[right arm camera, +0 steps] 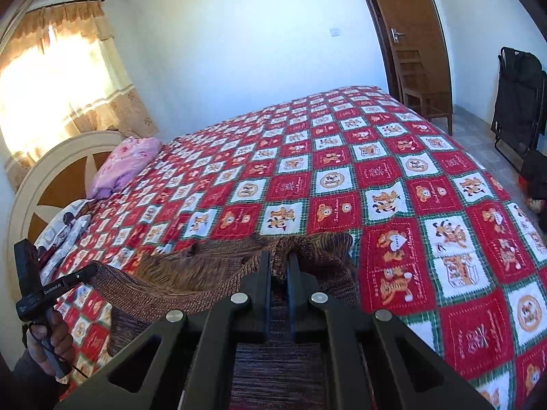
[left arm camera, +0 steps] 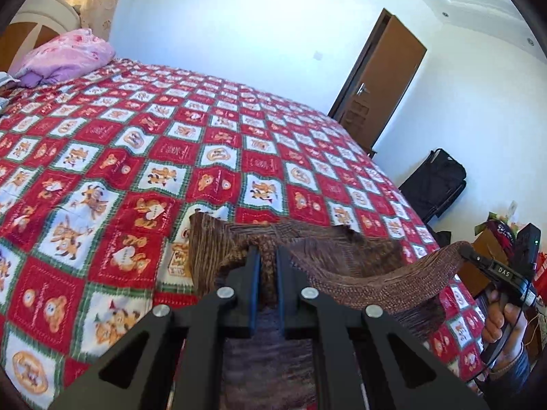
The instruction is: Fold small clothes
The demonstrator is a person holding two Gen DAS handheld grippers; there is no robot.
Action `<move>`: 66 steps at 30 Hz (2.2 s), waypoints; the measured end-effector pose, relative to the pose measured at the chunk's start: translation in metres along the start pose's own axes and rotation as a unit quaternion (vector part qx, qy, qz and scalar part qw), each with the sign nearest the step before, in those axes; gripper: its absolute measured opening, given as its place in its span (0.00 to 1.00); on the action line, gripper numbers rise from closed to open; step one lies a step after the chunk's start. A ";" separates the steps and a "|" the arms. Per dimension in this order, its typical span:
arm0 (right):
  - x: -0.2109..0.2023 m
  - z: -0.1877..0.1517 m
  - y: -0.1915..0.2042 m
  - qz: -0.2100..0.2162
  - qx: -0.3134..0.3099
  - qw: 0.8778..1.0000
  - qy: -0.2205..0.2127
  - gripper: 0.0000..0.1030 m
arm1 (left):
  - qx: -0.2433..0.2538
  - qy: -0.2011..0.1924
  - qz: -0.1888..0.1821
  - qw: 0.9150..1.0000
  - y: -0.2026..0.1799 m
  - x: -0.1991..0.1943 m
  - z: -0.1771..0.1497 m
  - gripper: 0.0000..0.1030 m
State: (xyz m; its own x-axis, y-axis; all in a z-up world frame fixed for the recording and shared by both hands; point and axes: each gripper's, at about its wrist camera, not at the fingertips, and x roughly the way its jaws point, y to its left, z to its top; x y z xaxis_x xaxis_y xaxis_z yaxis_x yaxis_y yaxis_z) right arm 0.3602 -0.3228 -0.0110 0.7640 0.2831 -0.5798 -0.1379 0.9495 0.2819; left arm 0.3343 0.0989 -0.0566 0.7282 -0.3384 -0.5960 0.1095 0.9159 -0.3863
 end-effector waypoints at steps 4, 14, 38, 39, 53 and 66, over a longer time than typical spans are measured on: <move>0.038 0.006 -0.016 -0.008 0.021 0.999 0.032 0.06 | -0.012 0.016 0.011 1.000 0.012 0.029 0.004 0.09; 0.132 0.018 -0.047 -0.034 0.046 0.995 0.083 0.09 | -0.030 0.035 0.066 0.997 0.038 0.084 0.015 0.10; 0.052 -0.072 -0.035 -0.091 -0.061 0.987 0.121 0.81 | 0.062 0.034 0.176 0.982 0.028 0.028 -0.045 0.79; 0.047 -0.075 -0.036 -0.093 -0.064 0.986 0.123 0.72 | 0.064 0.037 0.169 0.983 0.024 0.026 -0.051 0.79; 0.029 -0.109 -0.060 -0.080 -0.027 0.986 0.144 0.10 | 0.067 0.061 0.168 0.982 0.013 0.032 -0.090 0.79; 0.008 -0.127 -0.055 -0.108 -0.057 0.977 0.176 0.07 | 0.076 0.076 0.176 0.978 0.024 0.021 -0.105 0.88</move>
State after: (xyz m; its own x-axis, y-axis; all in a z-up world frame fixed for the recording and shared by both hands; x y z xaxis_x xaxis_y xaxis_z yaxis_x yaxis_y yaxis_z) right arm 0.2943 -0.3559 -0.1283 0.5224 0.0844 -0.8485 -0.0827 0.9954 0.0481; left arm 0.2817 0.0908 -0.1524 0.6319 -0.0131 -0.7749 -0.0223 0.9991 -0.0351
